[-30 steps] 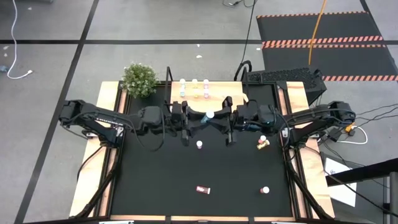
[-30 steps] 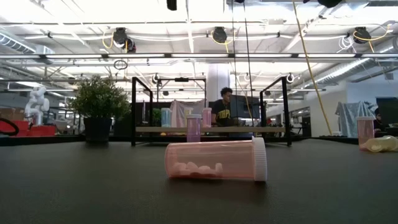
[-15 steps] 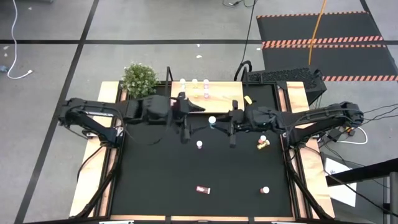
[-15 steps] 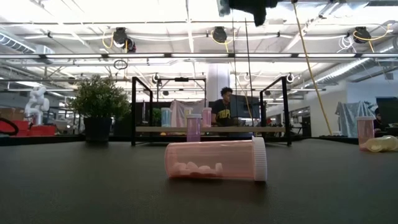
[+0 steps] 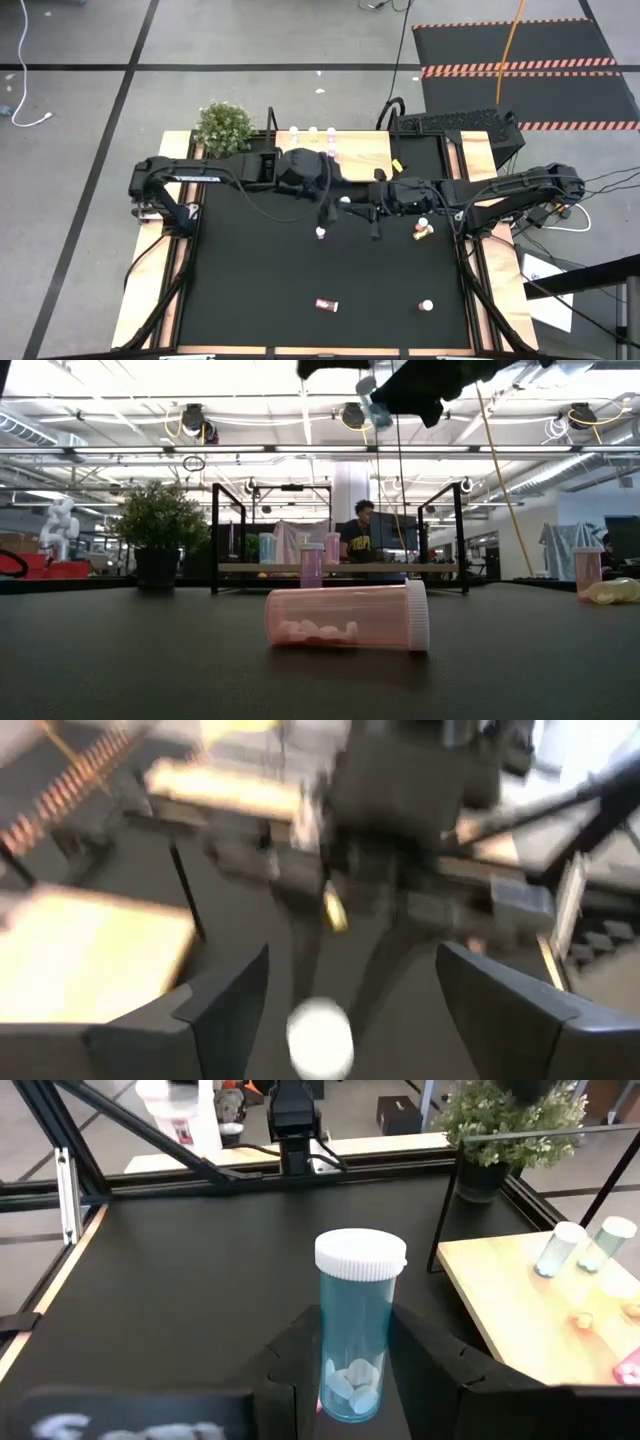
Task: Pick and place medicine bottles onto shelf by color
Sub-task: Put the blue pill bottle on the shelf
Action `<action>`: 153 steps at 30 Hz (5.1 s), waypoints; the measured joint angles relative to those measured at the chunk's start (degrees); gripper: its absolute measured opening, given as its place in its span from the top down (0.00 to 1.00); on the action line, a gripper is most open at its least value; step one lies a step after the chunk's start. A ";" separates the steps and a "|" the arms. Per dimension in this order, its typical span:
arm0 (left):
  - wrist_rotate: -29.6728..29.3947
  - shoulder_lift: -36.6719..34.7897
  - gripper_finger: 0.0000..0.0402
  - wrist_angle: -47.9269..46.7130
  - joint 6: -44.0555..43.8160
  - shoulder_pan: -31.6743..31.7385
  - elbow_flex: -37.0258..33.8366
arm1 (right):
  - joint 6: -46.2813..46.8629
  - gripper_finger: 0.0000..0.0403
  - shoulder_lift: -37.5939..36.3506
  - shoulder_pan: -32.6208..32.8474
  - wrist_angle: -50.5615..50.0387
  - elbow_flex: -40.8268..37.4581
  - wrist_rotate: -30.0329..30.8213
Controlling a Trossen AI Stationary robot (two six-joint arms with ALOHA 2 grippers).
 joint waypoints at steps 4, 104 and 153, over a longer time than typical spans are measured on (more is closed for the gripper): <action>3.49 0.70 0.29 -1.73 6.39 0.75 0.06 | -0.14 0.75 -0.02 0.00 0.45 -0.13 0.02; 6.36 0.66 0.67 -6.66 22.13 32.13 -23.78 | 2.84 0.44 -6.49 -9.09 -6.56 -0.15 12.20; 5.23 0.66 0.56 -6.61 19.17 33.88 -25.49 | 1.49 0.44 -6.47 -11.04 -6.90 -0.13 10.40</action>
